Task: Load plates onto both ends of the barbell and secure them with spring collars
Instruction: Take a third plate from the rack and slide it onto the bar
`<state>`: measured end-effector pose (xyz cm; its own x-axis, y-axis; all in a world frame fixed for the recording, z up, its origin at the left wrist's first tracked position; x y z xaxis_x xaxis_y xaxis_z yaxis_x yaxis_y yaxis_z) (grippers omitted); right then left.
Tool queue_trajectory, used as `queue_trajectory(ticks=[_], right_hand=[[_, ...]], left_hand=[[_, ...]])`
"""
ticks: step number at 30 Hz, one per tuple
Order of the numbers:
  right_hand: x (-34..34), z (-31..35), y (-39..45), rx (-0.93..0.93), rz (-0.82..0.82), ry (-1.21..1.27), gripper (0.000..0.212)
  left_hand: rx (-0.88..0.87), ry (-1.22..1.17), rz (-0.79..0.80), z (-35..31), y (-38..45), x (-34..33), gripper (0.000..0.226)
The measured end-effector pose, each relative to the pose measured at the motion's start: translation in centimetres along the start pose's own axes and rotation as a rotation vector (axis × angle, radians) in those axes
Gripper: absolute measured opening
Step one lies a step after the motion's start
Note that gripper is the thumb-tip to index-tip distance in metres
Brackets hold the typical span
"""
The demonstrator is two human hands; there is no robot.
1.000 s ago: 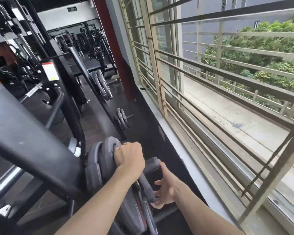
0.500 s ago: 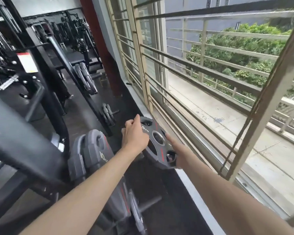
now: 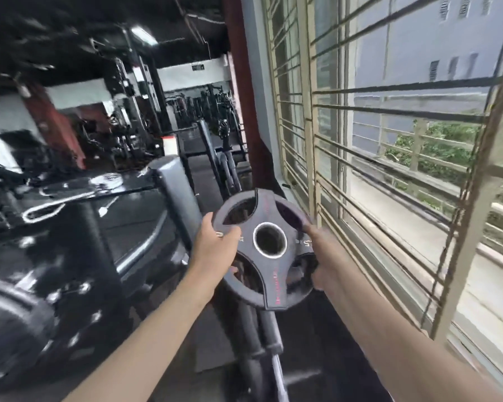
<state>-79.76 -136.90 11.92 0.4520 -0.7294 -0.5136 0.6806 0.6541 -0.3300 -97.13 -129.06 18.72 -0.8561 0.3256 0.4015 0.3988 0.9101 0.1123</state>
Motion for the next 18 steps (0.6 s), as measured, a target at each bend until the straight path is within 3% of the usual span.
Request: queue_trajectory(ticks=[6, 10, 13, 15, 18], right_hand=[[-7.6, -6.0, -12.5, 0.013, 0.110, 0.027, 0.067], [-11.3, -11.8, -22.4, -0.003, 0.210, -0.015, 0.055], [-13.7, -16.0, -29.7, -0.065, 0.300, -0.064, 0.058], [-15.2, -18.4, -33.9, -0.085, 0.327, -0.076, 0.060], [-17.5, -21.7, -38.6, -0.152, 0.376, -0.084, 0.051]], left_hand=[[0.079, -0.072, -0.133, 3.2, -10.8, 13.9, 0.057], [0.140, -0.118, -0.244, 6.2, -19.1, 23.0, 0.030], [0.201, -0.152, -0.316, 9.1, -25.1, 29.4, 0.015], [0.243, -0.161, -0.374, 10.9, -28.5, 33.3, 0.016], [0.302, -0.129, -0.415, 12.8, -32.1, 38.3, 0.037]])
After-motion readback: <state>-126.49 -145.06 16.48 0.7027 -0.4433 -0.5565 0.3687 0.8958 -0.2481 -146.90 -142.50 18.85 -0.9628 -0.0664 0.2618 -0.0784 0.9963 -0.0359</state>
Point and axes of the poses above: each hand's wrist, its own y-axis towards the middle knuckle, its own x-axis out of the back of the hand, z = x × y, the point moved 1 cm from there along y, towards the middle knuckle, and after that the axes turned 5 degrees about y, right-handed, at the moved point
